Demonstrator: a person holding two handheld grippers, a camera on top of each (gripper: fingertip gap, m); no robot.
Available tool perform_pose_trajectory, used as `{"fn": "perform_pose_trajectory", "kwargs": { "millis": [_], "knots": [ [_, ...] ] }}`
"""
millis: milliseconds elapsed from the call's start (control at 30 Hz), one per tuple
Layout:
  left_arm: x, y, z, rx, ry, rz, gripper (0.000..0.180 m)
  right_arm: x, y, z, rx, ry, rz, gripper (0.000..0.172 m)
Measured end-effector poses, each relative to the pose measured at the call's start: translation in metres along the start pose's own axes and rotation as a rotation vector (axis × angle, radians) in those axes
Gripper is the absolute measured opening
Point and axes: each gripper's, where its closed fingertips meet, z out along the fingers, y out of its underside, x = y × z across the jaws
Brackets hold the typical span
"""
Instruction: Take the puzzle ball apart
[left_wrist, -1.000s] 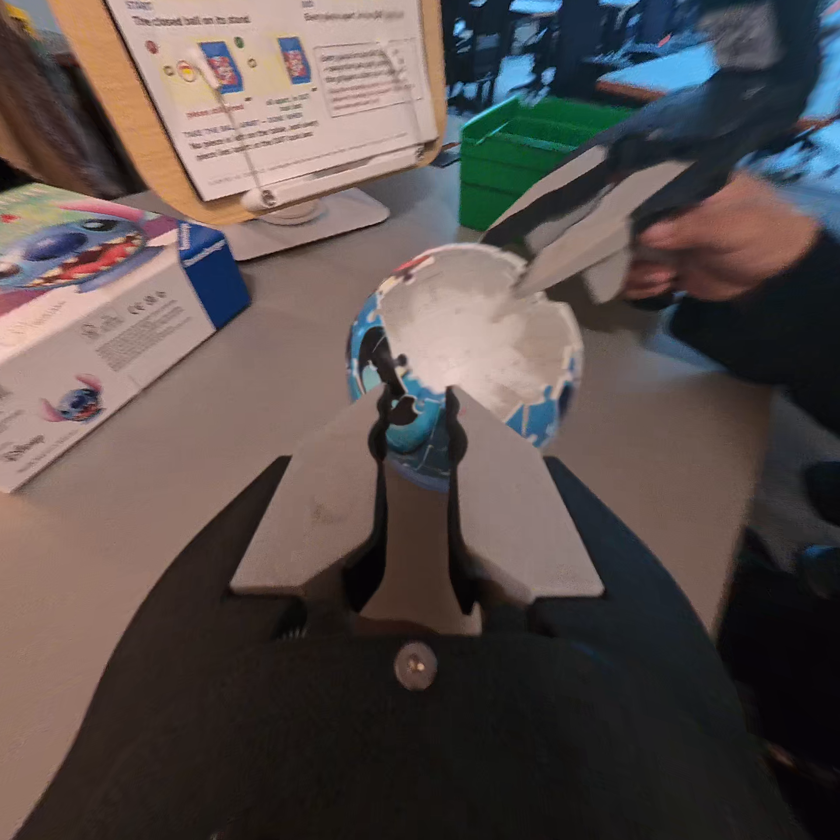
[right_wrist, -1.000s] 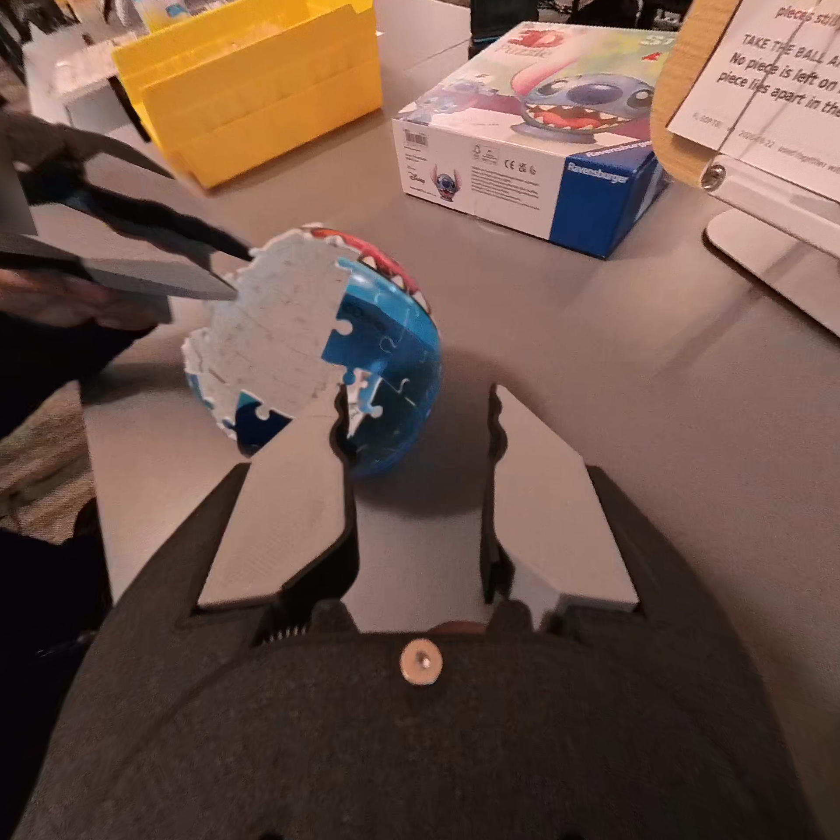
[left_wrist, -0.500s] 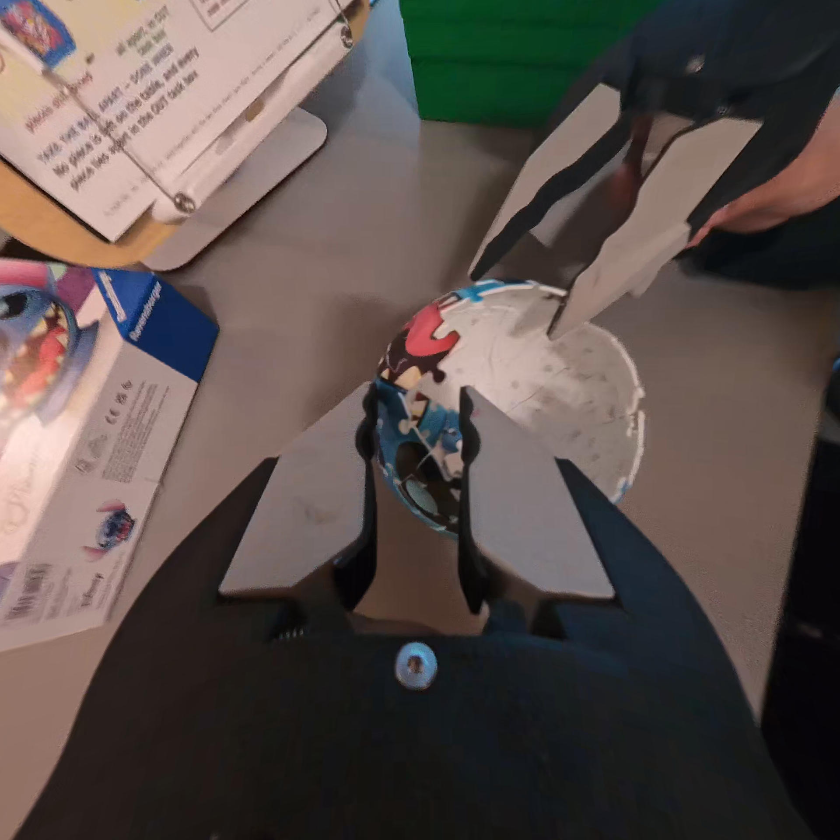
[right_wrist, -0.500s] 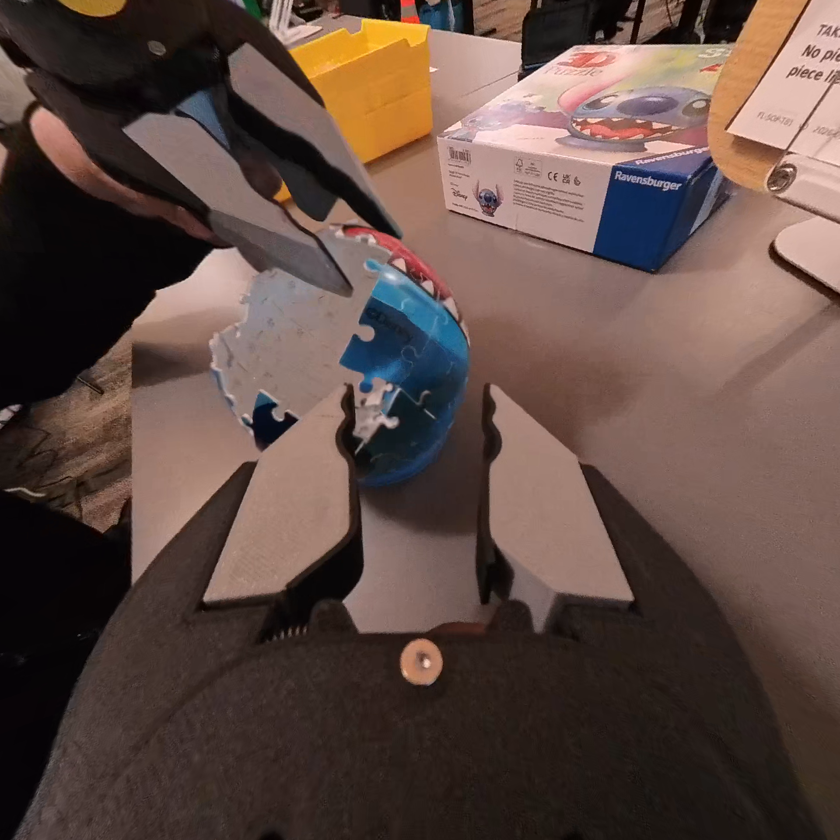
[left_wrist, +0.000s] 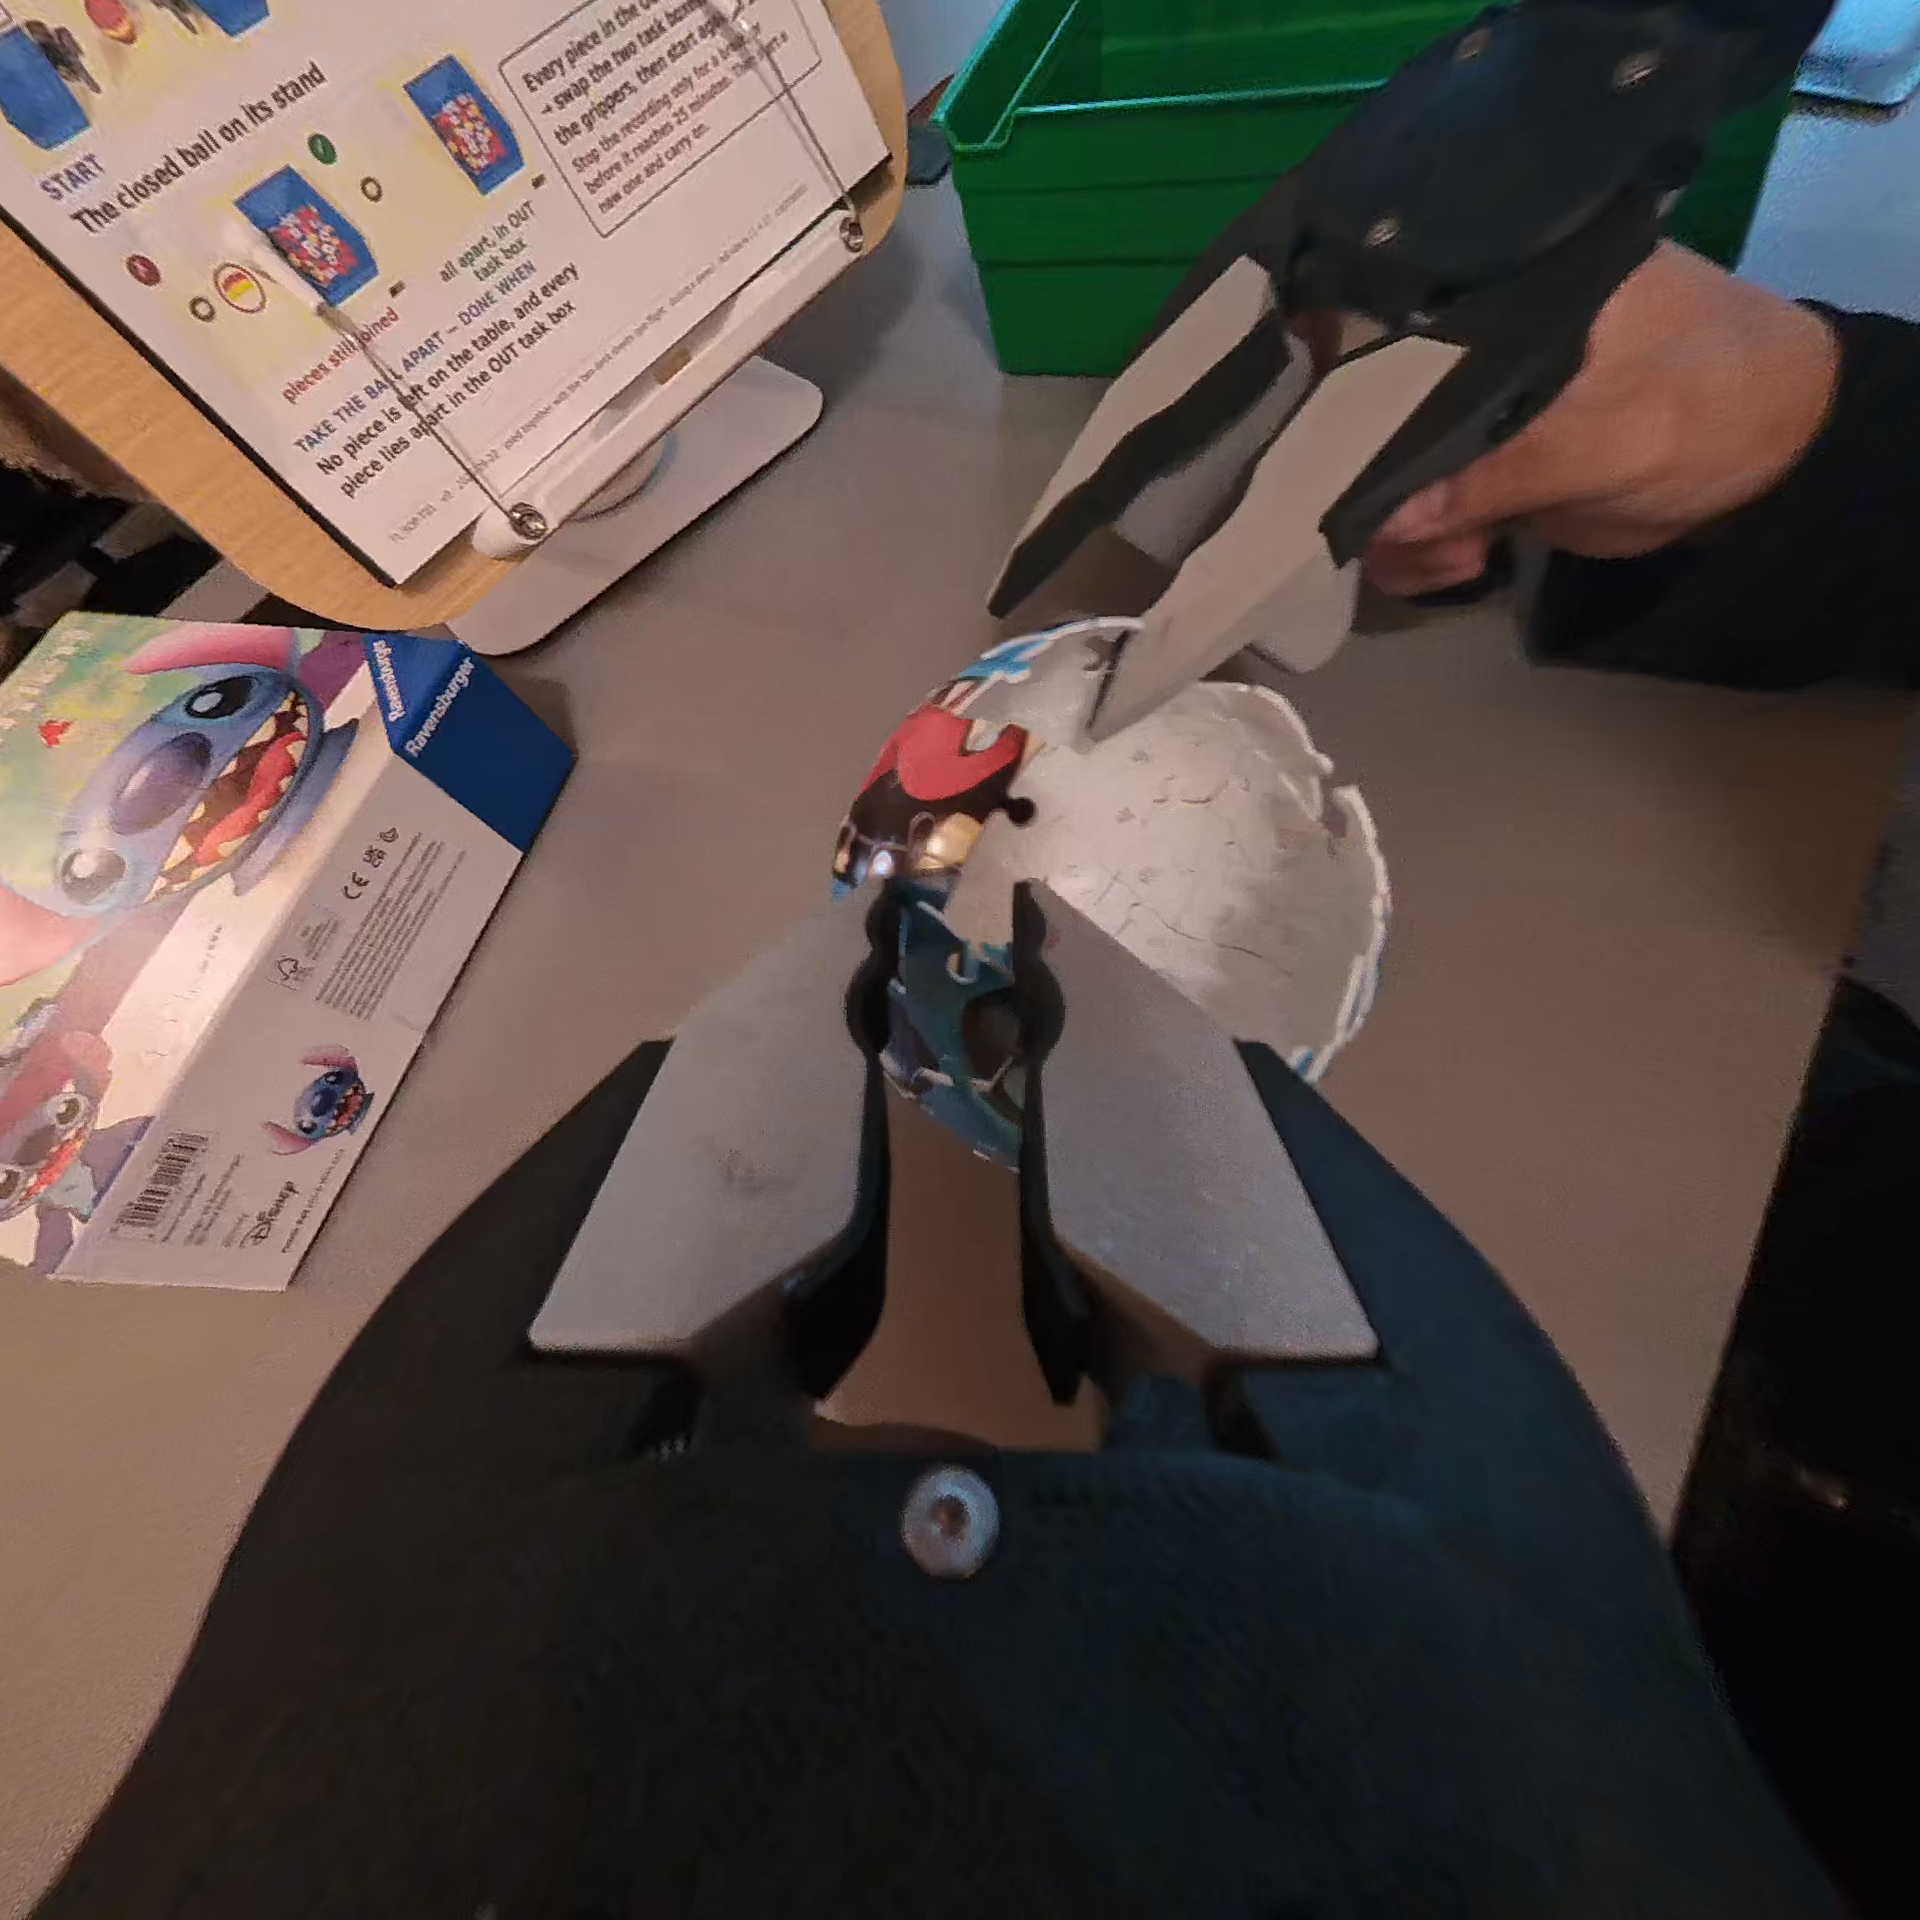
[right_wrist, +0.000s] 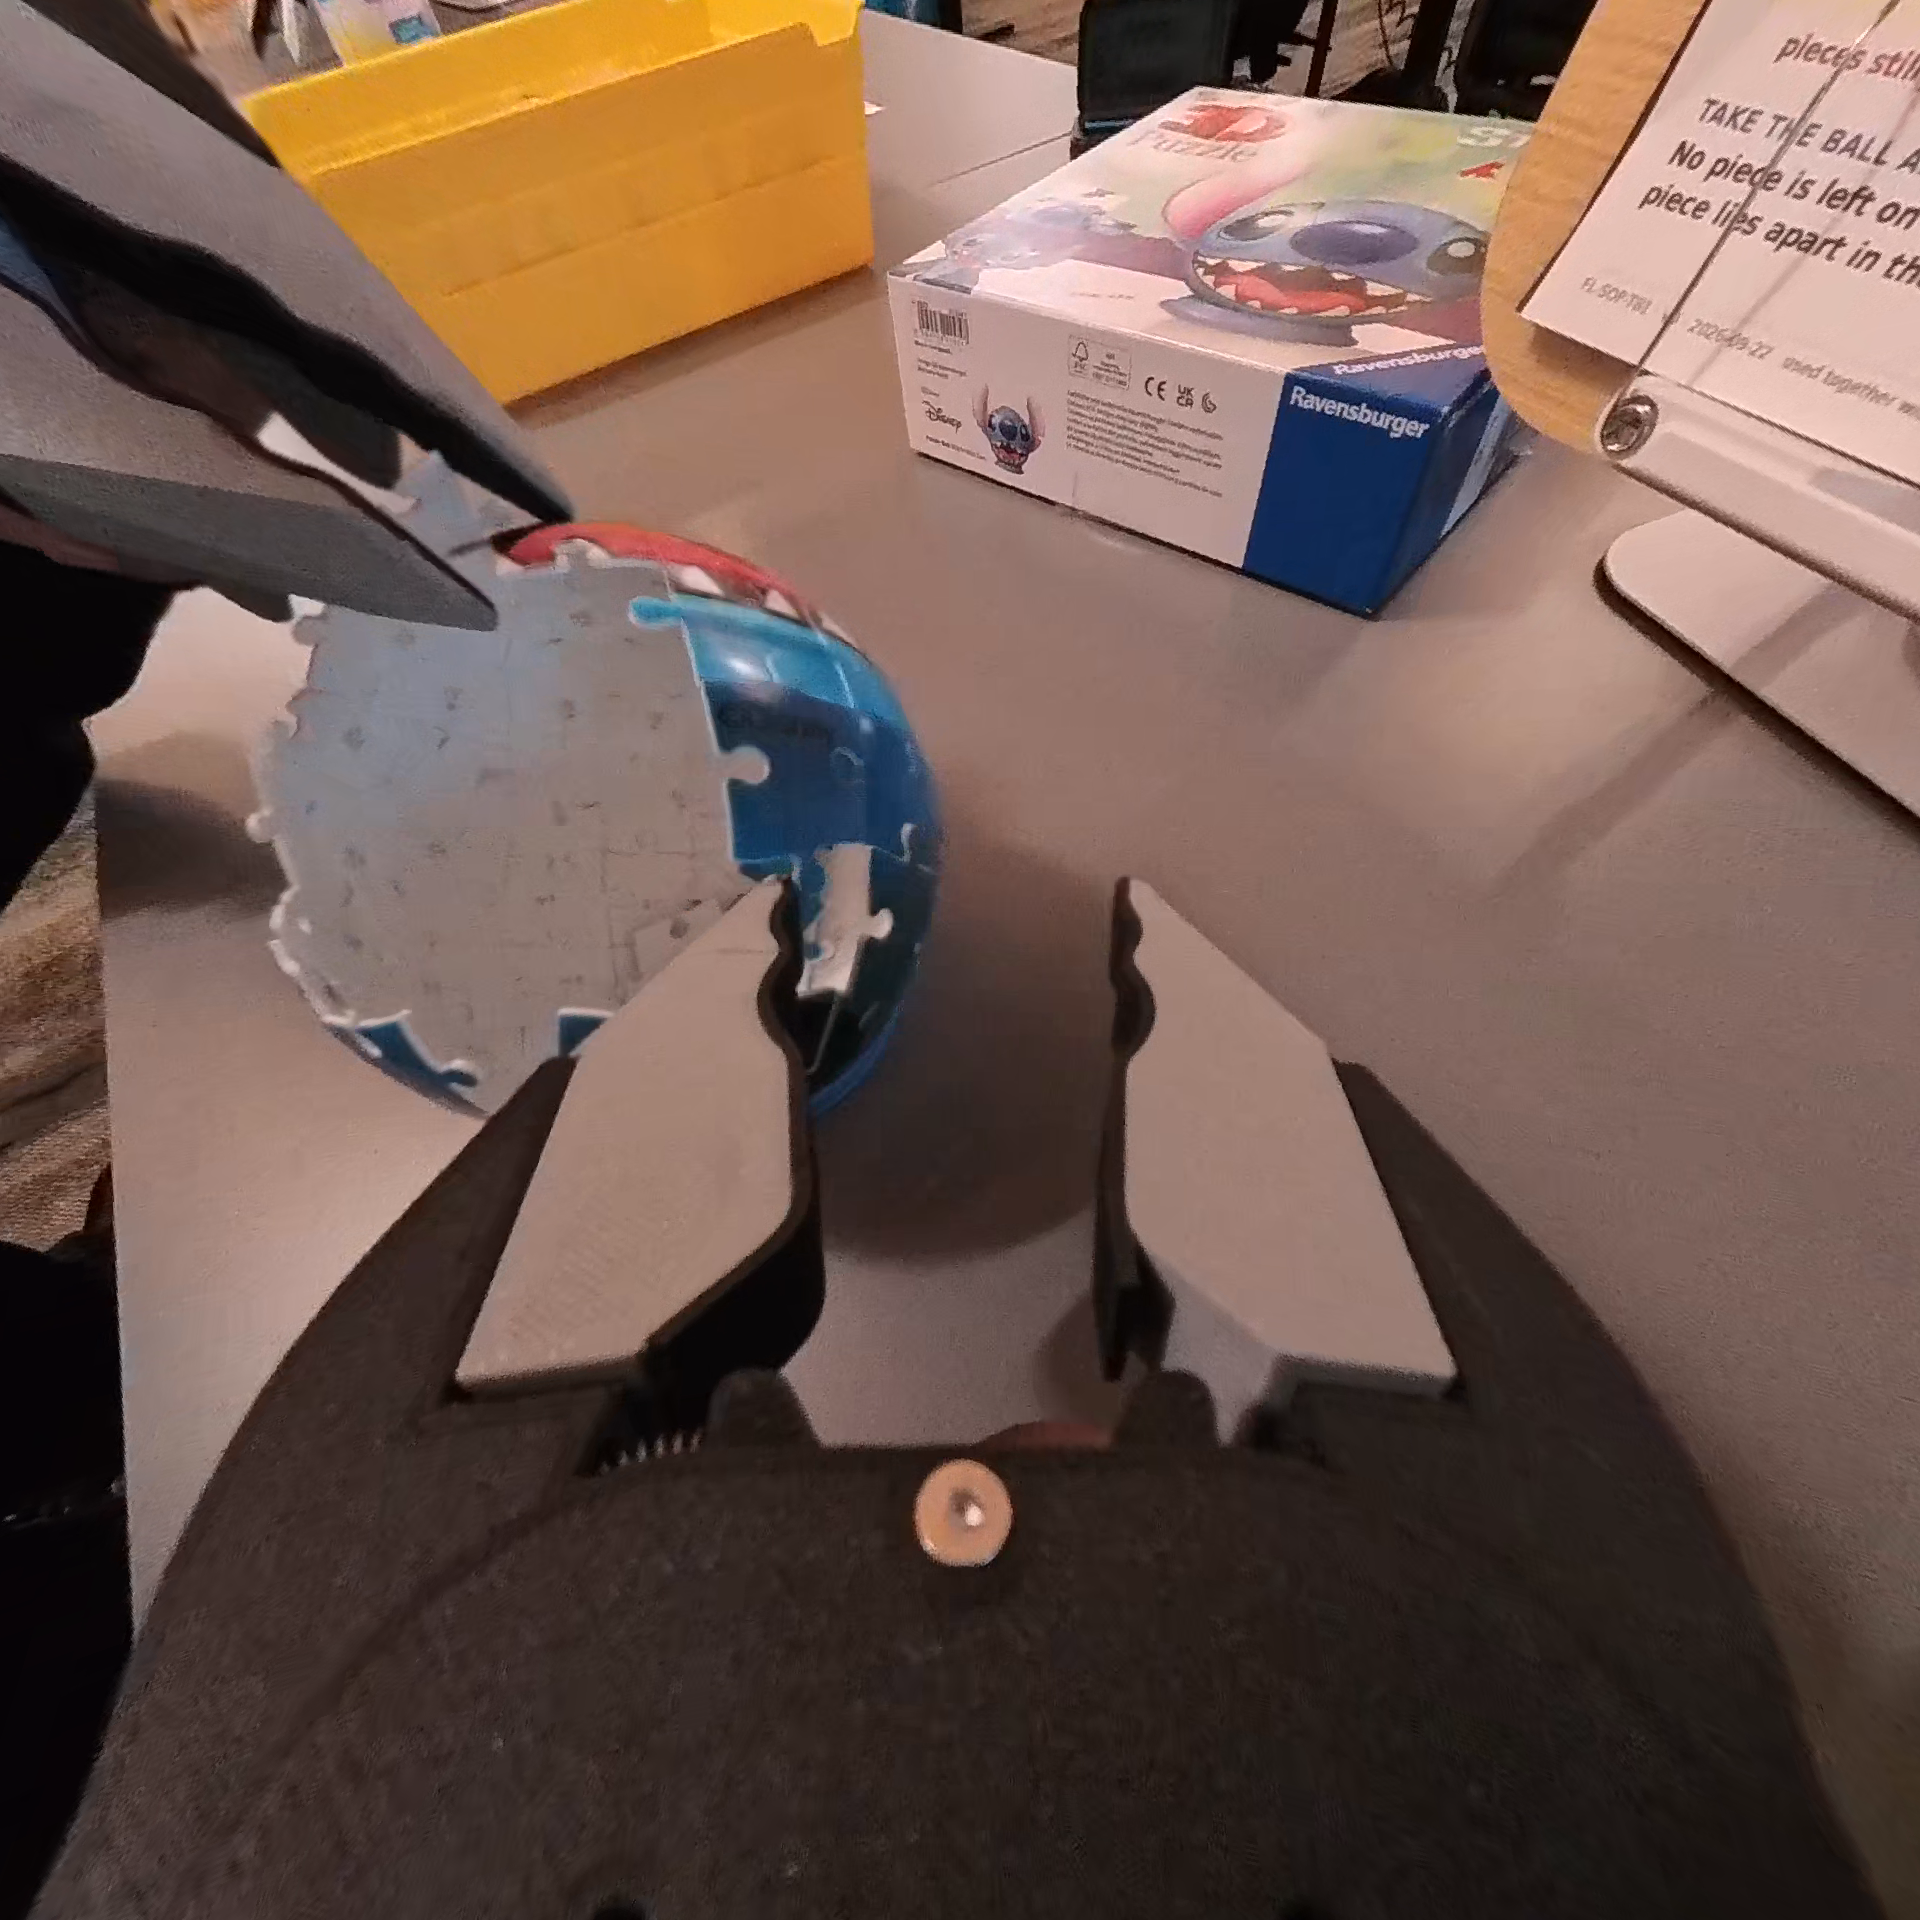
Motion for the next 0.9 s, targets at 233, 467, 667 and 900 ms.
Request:
{"fn": "perform_pose_trajectory", "kwargs": {
  "millis": [233,467,667,900],
  "knots": [
    [-0.026,-0.019,-0.013,0.070,0.041,-0.075,0.023,-0.003,-0.026,-0.011,0.073,0.003,-0.042,0.052],
    [-0.013,-0.013,0.028,-0.100,0.209,-0.033,0.029,-0.018,-0.030,0.005,-0.062,0.005,-0.155,0.050],
    [-0.011,-0.011,0.033,-0.134,0.154,0.076,0.015,-0.012,-0.022,0.024,-0.166,0.060,-0.284,0.005],
    [-0.017,-0.015,0.043,-0.151,0.144,0.125,0.028,-0.011,-0.024,0.030,-0.112,0.025,-0.217,0.002]
  ]
}}
